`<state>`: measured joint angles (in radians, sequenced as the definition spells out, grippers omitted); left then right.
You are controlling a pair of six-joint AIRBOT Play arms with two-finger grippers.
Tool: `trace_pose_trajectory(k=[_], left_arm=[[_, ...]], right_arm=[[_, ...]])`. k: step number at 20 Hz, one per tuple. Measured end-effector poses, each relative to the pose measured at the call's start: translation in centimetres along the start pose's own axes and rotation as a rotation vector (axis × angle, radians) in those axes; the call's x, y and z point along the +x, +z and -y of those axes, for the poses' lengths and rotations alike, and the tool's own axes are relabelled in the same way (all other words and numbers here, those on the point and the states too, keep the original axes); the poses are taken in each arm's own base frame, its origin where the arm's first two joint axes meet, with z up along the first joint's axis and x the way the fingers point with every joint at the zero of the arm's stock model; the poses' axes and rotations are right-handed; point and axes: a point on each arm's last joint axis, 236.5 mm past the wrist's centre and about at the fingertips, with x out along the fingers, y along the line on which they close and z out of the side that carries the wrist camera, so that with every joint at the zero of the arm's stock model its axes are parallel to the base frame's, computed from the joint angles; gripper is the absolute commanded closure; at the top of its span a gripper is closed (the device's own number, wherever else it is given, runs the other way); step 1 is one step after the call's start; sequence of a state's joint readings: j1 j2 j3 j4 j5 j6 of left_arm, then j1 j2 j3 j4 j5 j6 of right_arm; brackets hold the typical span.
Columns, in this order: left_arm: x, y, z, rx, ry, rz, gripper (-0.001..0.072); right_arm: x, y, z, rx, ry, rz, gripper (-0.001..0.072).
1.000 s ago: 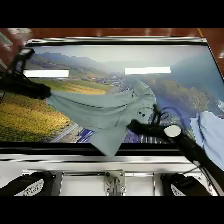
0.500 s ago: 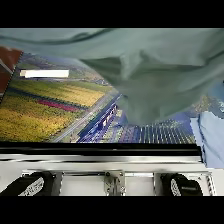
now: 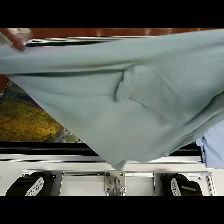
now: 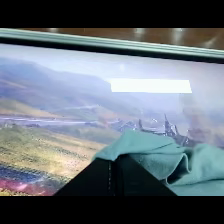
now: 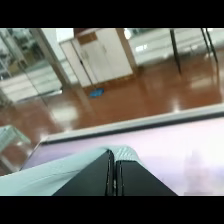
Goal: Fold the shirts.
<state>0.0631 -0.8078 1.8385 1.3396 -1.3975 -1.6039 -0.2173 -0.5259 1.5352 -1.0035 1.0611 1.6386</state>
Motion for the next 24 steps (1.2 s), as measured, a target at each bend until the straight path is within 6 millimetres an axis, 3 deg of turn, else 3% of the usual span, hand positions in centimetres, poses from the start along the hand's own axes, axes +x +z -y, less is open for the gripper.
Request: trace_pose_trajectory(k=[3,7,10,14,18,21,24], left_arm=[[-0.9,1.3,2.1,-0.021,-0.085,0.076,0.0673],[-5.2,5.1,4.2,-0.025,-0.151,0.295,0.0673],[-9.0,5.8,4.8,-0.005,-0.149,0.388,0.0673],[-11.6,3.3,4.1,0.032,-0.084,0.350,0.0673],[-12.2,-0.6,2.3,0.028,0.003,0.214,0.0673],[-11.4,-2.9,1.4,0.001,0.033,0.123,0.0673],[-8.7,-6.0,0.3,-0.034,0.055,-0.008,0.0673]], right_arm=[[0.1,0.6,-1.1,-0.005,0.045,0.012,0.0653],[-1.1,2.2,-2.7,-0.042,0.070,0.049,0.0653],[-2.5,3.0,-3.7,-0.079,0.071,0.064,0.0653],[-4.1,3.4,-4.5,-0.105,0.058,0.061,0.0653],[-4.4,2.5,-3.2,-0.100,-0.007,0.012,0.0653],[-3.2,0.4,0.0,-0.094,-0.109,-0.101,0.0653],[-0.3,-4.3,4.3,-0.040,-0.199,-0.322,0.0653]])
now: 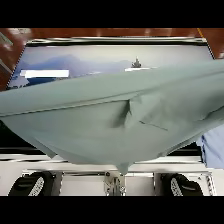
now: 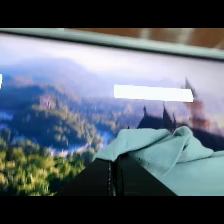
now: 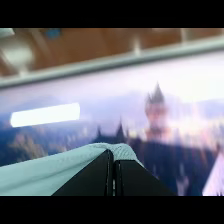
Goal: Fold the shirts.
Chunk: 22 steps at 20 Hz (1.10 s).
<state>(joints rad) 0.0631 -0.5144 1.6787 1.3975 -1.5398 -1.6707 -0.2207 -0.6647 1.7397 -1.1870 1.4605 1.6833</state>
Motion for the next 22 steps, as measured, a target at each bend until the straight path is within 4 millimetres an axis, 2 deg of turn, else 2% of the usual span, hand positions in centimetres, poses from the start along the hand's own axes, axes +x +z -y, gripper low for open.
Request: trace_pose_trajectory(k=[3,6,8,10,13,15,17,18,19,20,21,22], left_arm=[[5.1,-5.5,-1.6,-0.044,0.027,-0.212,0.0673],[11.1,-12.1,-3.3,-0.095,0.054,-0.426,0.0673],[15.7,-15.5,-4.4,-0.130,0.063,-0.506,0.0673],[20.8,-17.6,-4.9,-0.154,0.047,-0.533,0.0673],[28.4,-19.1,-5.5,-0.218,0.020,-0.499,0.0673],[33.1,-19.6,-6.2,-0.278,0.018,-0.447,0.0673],[36.7,-20.9,-6.9,-0.349,0.026,-0.423,0.0671],[38.2,-21.9,-7.2,-0.387,0.031,-0.425,0.0634],[39.3,-22.9,-7.4,-0.418,0.035,-0.437,0.0478],[40.1,-23.9,-7.5,-0.445,0.040,-0.451,0.0241],[40.6,-24.8,-7.7,-0.470,0.045,-0.467,0.0089],[40.8,-25.5,-7.9,-0.492,0.049,-0.487,0.0044]], right_arm=[[6.6,-4.8,3.7,0.062,-0.045,-0.240,0.0653],[15.0,-10.4,7.9,0.134,-0.075,-0.430,0.0653],[20.5,-13.3,9.9,0.162,-0.083,-0.479,0.0653],[26.2,-15.6,11.5,0.184,-0.089,-0.484,0.0653],[33.4,-17.8,12.3,0.234,-0.076,-0.429,0.0653],[36.9,-19.3,12.2,0.270,-0.066,-0.402,0.0652],[39.4,-21.1,12.0,0.287,-0.063,-0.401,0.0652],[40.3,-22.3,11.8,0.294,-0.062,-0.416,0.0651],[40.9,-23.3,11.7,0.299,-0.062,-0.430,0.0624],[41.4,-23.9,11.5,0.304,-0.059,-0.436,0.0503],[41.7,-24.1,11.4,0.311,-0.058,-0.433,0.0260],[41.9,-24.1,11.3,0.320,-0.054,-0.430,0.0120]])
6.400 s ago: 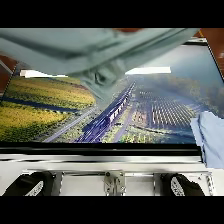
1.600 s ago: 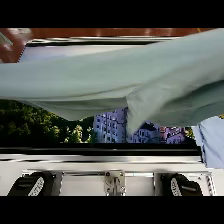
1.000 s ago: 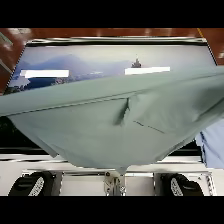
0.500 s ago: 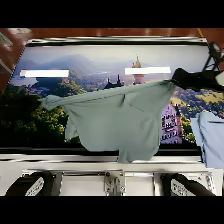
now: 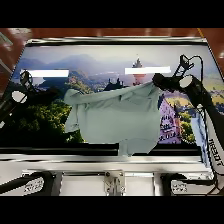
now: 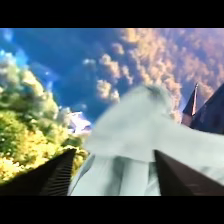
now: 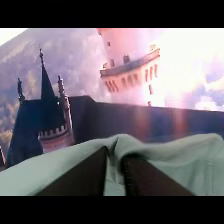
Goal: Fold the shirts.
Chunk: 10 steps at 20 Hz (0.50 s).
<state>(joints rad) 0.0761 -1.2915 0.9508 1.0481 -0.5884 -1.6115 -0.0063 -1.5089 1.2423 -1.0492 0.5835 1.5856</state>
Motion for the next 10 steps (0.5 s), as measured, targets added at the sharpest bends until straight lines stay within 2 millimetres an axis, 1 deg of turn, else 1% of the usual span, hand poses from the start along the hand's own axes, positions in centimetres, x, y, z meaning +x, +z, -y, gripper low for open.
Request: trace_pose_trajectory(k=[1,2,3,4,5,6,7,8,9,10], left_arm=[[0.0,0.0,-0.6,-0.013,0.008,-0.016,0.0047],[-0.2,0.3,-1.5,-0.016,0.020,-0.033,0.0052],[-0.9,0.3,-2.7,-0.008,0.043,-0.075,0.0054],[-1.8,0.3,-4.3,0.001,0.073,-0.120,0.0058],[-3.1,0.0,-6.3,0.003,0.112,-0.180,0.0058],[-4.4,-0.8,-8.5,0.001,0.152,-0.247,0.0057],[-5.8,-2.3,-10.6,-0.020,0.179,-0.327,0.0054],[-7.0,-4.3,-12.2,-0.050,0.189,-0.413,0.0053],[-7.7,-6.3,-13.0,-0.082,0.175,-0.484,0.0053],[-8.1,-8.3,-13.3,-0.115,0.145,-0.543,0.0053]], right_arm=[[-0.4,0.5,-0.3,0.003,0.008,0.012,0.0118],[-1.2,1.2,-0.5,0.000,0.015,0.023,0.0118],[-2.5,2.1,-0.6,-0.017,0.016,0.035,0.0118],[-3.9,2.7,-0.1,-0.043,0.000,0.036,0.0118],[-5.6,3.1,0.8,-0.073,-0.030,0.027,0.0118],[-7.4,3.2,2.2,-0.100,-0.070,0.007,0.0119],[-8.9,2.6,3.9,-0.111,-0.118,-0.037,0.0119],[-10.3,1.3,6.1,-0.109,-0.169,-0.105,0.0118],[-11.4,-0.1,7.9,-0.099,-0.205,-0.172,0.0118],[-12.3,-1.9,9.4,-0.081,-0.227,-0.244,0.0118]])
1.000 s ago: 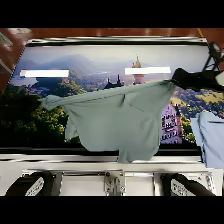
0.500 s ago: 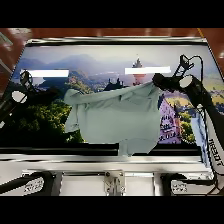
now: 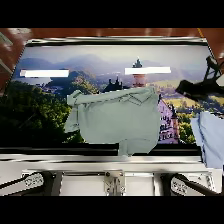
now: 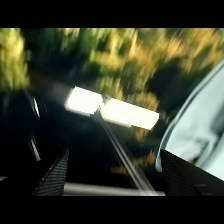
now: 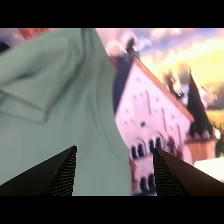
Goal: Fold the shirts.
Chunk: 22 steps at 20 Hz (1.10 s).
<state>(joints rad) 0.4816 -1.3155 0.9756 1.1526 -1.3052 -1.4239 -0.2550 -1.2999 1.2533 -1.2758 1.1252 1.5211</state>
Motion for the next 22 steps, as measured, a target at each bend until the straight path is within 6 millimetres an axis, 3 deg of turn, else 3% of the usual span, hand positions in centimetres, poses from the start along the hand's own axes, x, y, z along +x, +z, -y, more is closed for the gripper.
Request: trace_pose_trajectory(k=[2,5,11,12,13,14,15,16,17,18,22], left_arm=[[2.0,-3.0,0.2,-0.036,-0.088,-0.085,0.0053],[4.8,-5.0,1.6,-0.072,-0.181,-0.109,0.0054],[9.0,-6.3,5.1,-0.042,-0.237,-0.132,0.0061],[9.4,-6.2,5.7,-0.043,-0.249,-0.127,0.0144],[9.8,-6.0,6.2,-0.045,-0.258,-0.117,0.0283],[10.0,-5.9,6.6,-0.045,-0.263,-0.108,0.0346],[10.2,-5.7,7.0,-0.046,-0.270,-0.100,0.0346],[10.4,-5.6,7.3,-0.048,-0.272,-0.094,0.0415],[10.5,-5.5,7.5,-0.050,-0.278,-0.088,0.0626],[10.6,-5.4,7.7,-0.050,-0.278,-0.086,0.0672],[10.4,-5.4,8.3,-0.013,-0.295,-0.085,0.0673]], right_arm=[[0.3,-4.1,1.7,0.037,0.006,-0.142,0.0118],[1.0,-8.0,1.6,0.078,0.054,-0.259,0.0118],[1.9,-9.7,1.3,0.105,0.087,-0.295,0.0118],[1.9,-9.8,1.4,0.106,0.086,-0.298,0.0118],[2.0,-9.7,1.4,0.107,0.086,-0.295,0.0118],[2.0,-9.9,1.4,0.107,0.085,-0.298,0.0118],[2.1,-10.2,1.6,0.105,0.079,-0.309,0.0116],[2.3,-10.8,1.9,0.104,0.069,-0.325,0.0066],[2.5,-11.9,2.3,0.104,0.057,-0.356,0.0035],[2.8,-13.2,2.6,0.108,0.051,-0.392,0.0036],[4.4,-18.6,1.9,0.167,0.099,-0.515,0.0038]])
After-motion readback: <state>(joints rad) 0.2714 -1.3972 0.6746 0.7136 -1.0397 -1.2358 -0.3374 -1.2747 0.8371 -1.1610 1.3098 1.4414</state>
